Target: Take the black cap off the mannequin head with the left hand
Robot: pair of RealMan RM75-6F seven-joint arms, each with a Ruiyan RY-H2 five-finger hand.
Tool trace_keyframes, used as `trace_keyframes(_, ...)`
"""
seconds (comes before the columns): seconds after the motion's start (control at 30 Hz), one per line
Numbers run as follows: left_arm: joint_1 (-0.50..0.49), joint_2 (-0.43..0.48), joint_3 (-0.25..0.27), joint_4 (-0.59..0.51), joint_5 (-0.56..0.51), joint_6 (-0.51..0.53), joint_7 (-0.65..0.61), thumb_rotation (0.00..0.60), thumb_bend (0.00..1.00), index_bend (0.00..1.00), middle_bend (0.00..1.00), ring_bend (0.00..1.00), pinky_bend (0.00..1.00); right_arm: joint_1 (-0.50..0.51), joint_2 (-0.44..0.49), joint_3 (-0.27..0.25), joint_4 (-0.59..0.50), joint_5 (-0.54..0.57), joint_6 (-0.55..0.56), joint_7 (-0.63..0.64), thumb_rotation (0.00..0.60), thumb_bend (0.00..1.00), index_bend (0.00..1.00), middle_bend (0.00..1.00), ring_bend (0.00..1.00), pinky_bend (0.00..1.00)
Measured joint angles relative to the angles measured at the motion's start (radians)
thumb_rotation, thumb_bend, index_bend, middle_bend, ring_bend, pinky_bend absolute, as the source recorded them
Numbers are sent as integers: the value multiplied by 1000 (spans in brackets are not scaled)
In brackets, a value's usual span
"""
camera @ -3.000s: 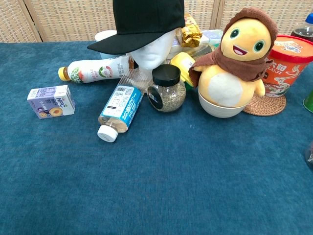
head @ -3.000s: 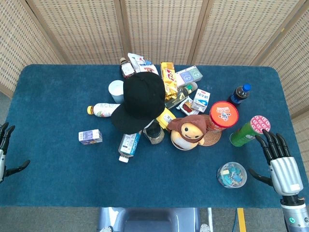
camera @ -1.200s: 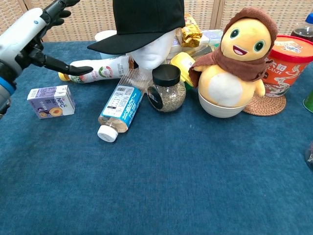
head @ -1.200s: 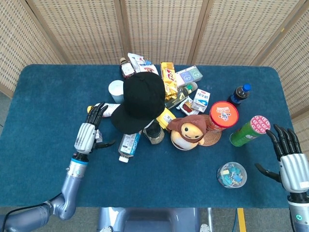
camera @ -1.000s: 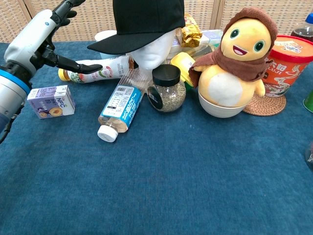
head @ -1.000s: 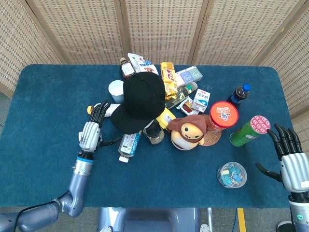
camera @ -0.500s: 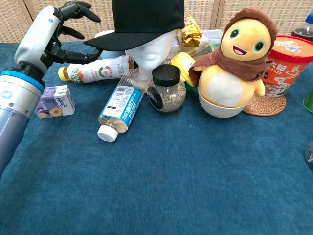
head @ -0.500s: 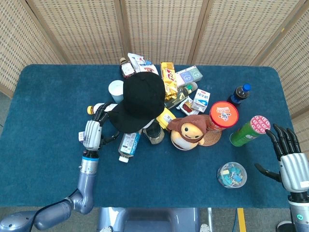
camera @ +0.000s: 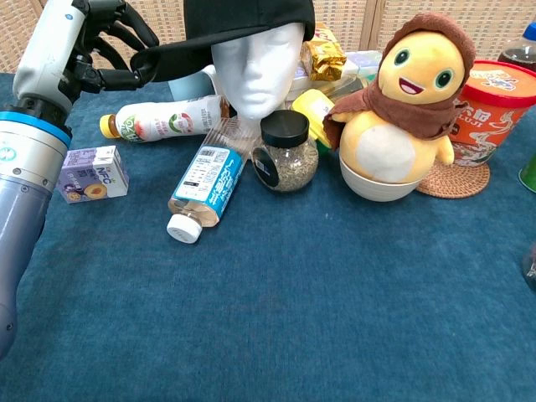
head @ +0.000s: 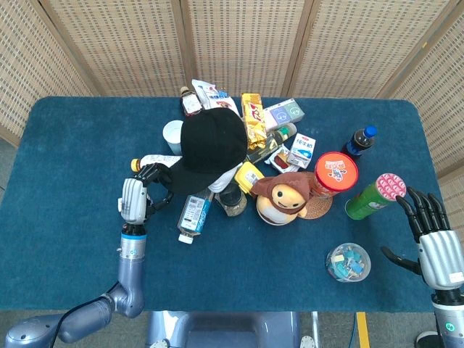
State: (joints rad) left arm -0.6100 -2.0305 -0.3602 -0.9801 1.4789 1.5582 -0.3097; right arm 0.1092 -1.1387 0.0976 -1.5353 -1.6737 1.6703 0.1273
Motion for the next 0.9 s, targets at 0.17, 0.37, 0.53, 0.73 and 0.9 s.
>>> trace_keyframes(0.17,-4,16,-12,-5,7,29,1,600,402,674,488,409,550,0,1,-1,0,-1,1,5,600,0,70,0,0,0)
trace_keyframes(0.37,-18,60,-58,-53,6,51,7,600,409,694,507,422,563,2,1,-4,0,-4,-4,4,600,0,69,0,0,0)
trace_keyframes(0.53,-45,126,-109,-156,0,50,51,600,412,695,508,423,565,4,-1,-5,-2,-3,-9,-1,600,0,69,0,0,0)
trace_keyframes(0.73,-90,224,-197,-304,3,58,147,600,414,708,512,427,567,8,-3,-5,-2,3,-19,-6,600,0,69,0,0,0)
trace_keyframes(0.9,-110,323,-260,-420,-6,64,217,600,418,707,512,427,567,9,-4,-8,-2,0,-22,-7,600,0,69,0,0,0)
